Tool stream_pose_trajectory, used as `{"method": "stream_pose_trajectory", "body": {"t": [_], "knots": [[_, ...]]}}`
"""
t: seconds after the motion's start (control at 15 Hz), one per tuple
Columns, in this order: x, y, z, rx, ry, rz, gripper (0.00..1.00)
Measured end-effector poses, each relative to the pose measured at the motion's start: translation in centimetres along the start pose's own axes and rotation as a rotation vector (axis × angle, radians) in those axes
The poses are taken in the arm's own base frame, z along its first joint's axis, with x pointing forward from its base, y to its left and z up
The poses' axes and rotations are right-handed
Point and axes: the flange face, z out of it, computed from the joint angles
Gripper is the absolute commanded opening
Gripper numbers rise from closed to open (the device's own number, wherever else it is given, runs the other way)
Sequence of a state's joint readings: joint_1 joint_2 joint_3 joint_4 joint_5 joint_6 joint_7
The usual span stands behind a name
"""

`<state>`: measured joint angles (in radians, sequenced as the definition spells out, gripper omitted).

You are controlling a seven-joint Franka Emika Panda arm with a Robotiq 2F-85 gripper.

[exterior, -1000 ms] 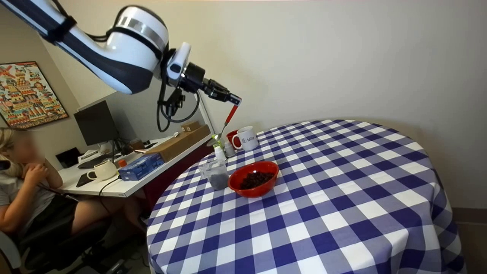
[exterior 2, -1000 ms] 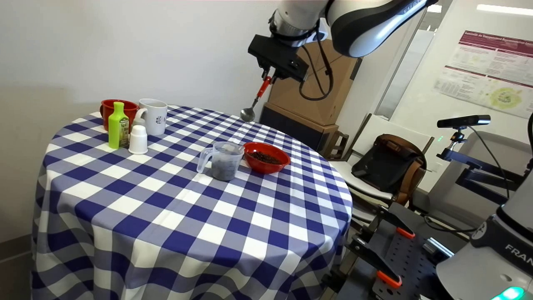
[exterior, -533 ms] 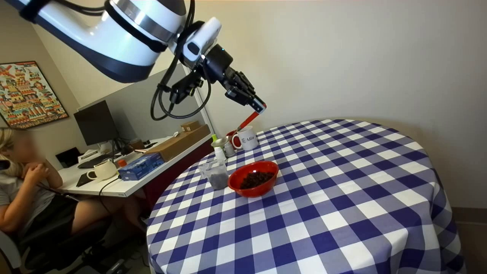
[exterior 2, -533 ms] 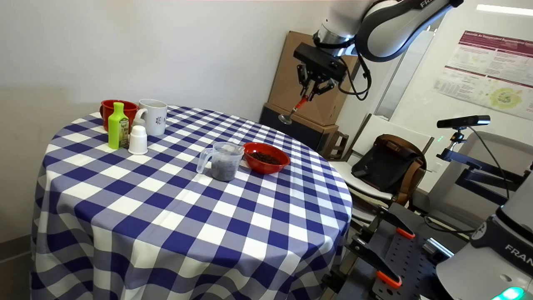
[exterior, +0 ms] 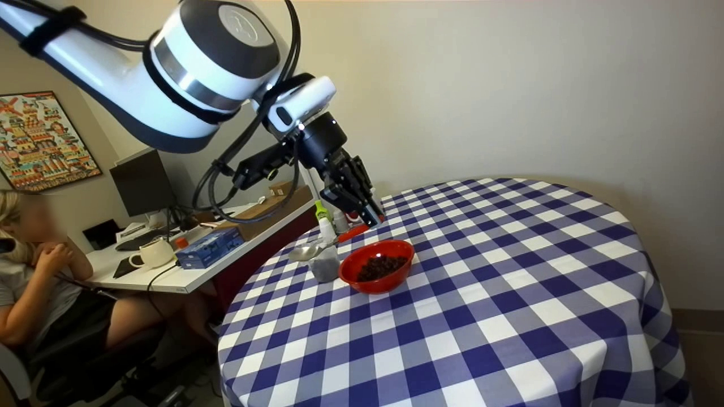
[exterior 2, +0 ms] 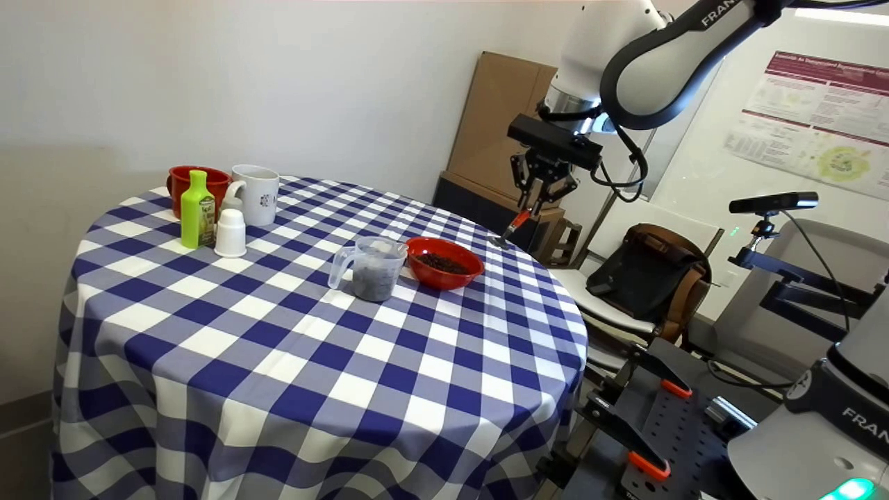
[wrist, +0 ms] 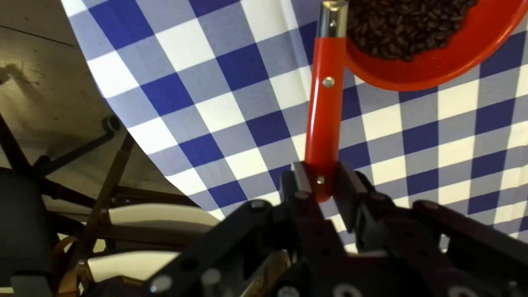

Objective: Transfer a spoonful of contents from the orange bowl to the clear jar

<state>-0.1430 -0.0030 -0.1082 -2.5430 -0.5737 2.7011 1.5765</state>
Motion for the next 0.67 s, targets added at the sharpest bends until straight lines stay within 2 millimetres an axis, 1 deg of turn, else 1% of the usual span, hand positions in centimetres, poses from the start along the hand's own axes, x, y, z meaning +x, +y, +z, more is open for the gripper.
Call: {"method": "stream_pose_trajectory", "body": {"t": [0.2, 0.33, 0.47, 0.67], "knots": [[0.3, 2.6, 1.9, -0.053, -0.054, 0.014, 0.05], [0.2, 3.8, 3.3, -0.071, -0.087, -0.020, 0.05], [-0.4, 4.1, 4.5, -0.083, -0.103, -0.067, 0.05], [-1.4, 3.8, 6.1, -0.087, -0.117, -0.122, 0.05]]}}
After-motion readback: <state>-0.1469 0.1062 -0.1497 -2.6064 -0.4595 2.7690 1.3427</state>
